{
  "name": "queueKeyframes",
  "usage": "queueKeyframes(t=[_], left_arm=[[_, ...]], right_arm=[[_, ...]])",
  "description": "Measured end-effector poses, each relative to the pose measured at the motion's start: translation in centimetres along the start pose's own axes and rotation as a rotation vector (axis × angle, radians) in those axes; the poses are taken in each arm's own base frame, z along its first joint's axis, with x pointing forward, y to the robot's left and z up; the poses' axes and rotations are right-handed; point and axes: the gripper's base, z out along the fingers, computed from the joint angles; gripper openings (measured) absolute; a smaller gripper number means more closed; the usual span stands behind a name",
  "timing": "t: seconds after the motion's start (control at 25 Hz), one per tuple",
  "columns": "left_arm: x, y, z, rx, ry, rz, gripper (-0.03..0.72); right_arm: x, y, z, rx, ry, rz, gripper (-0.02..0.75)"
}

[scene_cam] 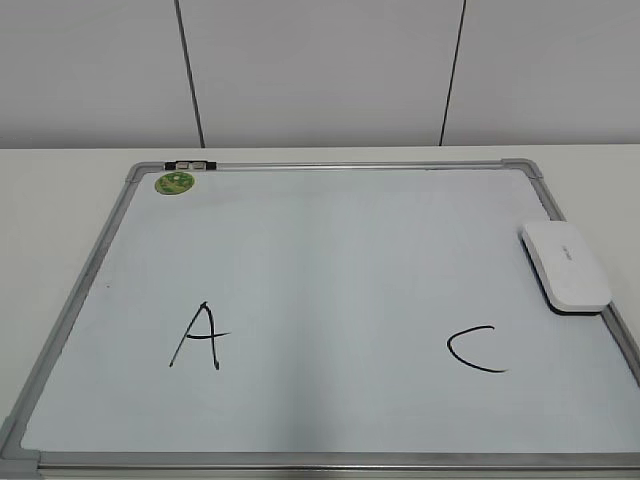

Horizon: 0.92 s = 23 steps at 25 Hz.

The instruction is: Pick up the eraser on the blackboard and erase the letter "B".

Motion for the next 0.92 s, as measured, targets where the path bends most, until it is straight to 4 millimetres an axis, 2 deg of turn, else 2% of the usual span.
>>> queueKeyframes(t=[0.92], left_arm=[[0.00, 0.00, 0.00, 0.000, 0.000, 0.000, 0.426]], right_arm=[[0.00, 0.00, 0.00, 0.000, 0.000, 0.000, 0.574]])
